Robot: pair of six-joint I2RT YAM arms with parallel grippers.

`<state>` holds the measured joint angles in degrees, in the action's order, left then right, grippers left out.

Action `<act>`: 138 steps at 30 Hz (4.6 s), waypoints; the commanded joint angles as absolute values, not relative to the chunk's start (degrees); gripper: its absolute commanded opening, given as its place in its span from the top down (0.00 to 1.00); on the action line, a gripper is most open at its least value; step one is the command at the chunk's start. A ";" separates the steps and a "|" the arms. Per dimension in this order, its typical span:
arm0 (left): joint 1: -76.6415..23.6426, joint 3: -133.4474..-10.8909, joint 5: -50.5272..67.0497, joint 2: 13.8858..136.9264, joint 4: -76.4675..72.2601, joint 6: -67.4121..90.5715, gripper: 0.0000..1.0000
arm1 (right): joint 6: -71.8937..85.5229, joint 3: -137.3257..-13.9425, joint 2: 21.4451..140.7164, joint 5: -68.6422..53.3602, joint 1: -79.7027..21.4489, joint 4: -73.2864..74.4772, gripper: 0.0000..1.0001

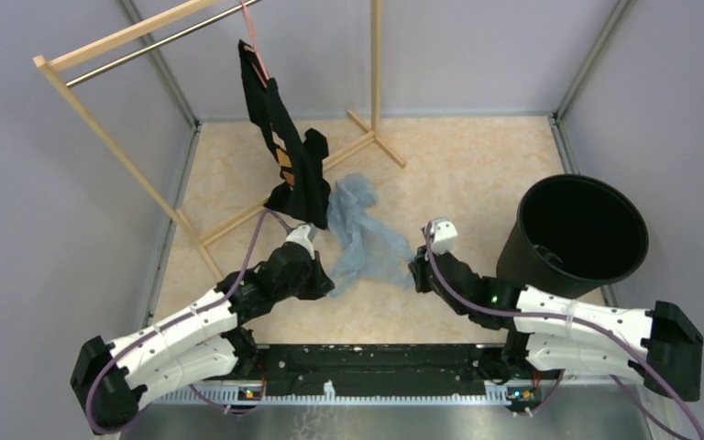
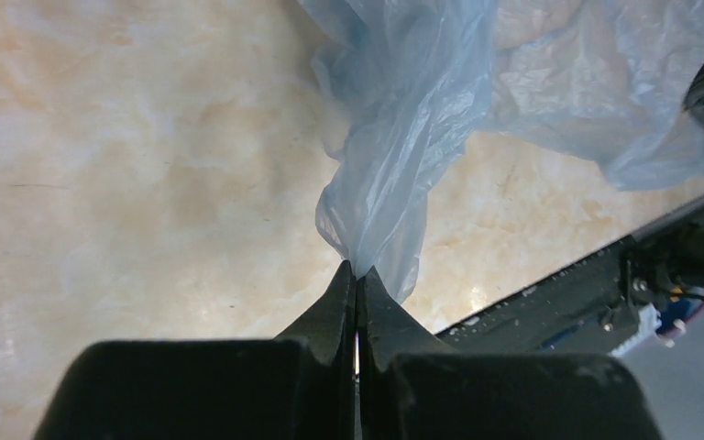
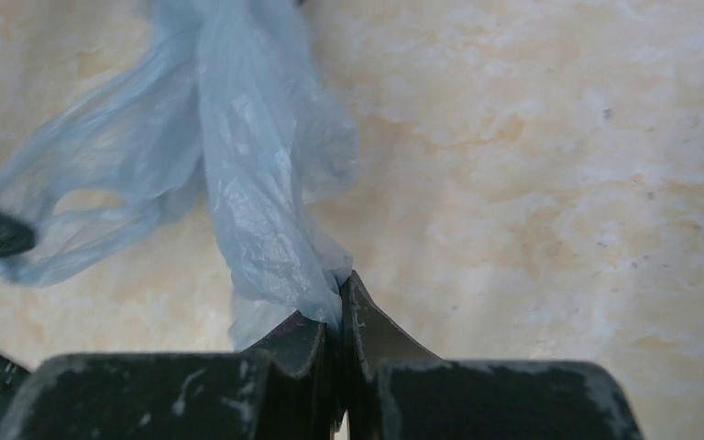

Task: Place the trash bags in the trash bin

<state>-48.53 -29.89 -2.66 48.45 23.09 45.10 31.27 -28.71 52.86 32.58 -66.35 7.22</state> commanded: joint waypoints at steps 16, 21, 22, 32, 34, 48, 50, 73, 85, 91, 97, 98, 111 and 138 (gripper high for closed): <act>-47.37 -76.19 0.13 49.05 18.71 21.99 1.00 | 5.67 -73.23 46.49 -1.38 -41.20 11.49 1.00; -47.38 -43.55 0.45 38.41 13.63 36.15 1.00 | 15.02 -44.93 43.79 -6.31 -41.24 10.09 1.00; -47.39 -40.22 2.29 37.66 12.77 38.89 1.00 | 17.99 -40.75 43.45 -8.17 -41.31 8.07 1.00; -47.37 -89.42 3.14 59.38 29.48 19.15 1.00 | 6.76 -79.94 57.24 1.11 -41.25 24.36 1.00; -47.37 -105.06 10.39 63.80 29.39 16.39 1.00 | 4.61 -93.41 59.65 -0.59 -41.26 27.84 1.00; -47.43 -38.32 -8.90 37.24 28.00 39.27 1.00 | 14.95 -34.25 40.41 -4.74 -41.31 8.74 1.00; -47.35 -32.67 -7.75 34.38 29.07 44.20 1.00 | 18.67 -28.03 40.85 -6.59 -41.23 7.04 1.00; -47.30 -44.94 -15.15 32.79 25.79 37.50 1.00 | 13.45 -40.47 33.32 -2.34 -41.31 11.35 1.00; -47.32 -73.17 -9.29 47.53 25.49 25.52 1.00 | 7.30 -62.85 48.39 -2.04 -41.28 17.79 1.00; -47.29 -115.14 11.92 64.96 24.24 18.29 1.00 | 1.90 -94.80 54.02 -12.35 -41.31 19.63 1.00; -47.29 -59.73 -5.07 39.86 4.35 25.38 1.00 | 4.15 -62.79 39.92 -3.04 -41.27 11.60 1.00; -47.33 -52.02 -8.86 37.01 6.43 28.89 1.00 | 6.22 -57.02 38.90 -1.42 -41.30 12.58 1.00; -47.29 -47.14 -15.58 34.43 19.53 39.24 1.00 | 11.98 -47.58 40.24 -0.72 -41.31 13.66 1.00; -47.29 -47.04 -16.47 23.95 40.30 43.70 1.00 | 21.78 -34.44 33.87 -17.25 -41.30 10.23 1.00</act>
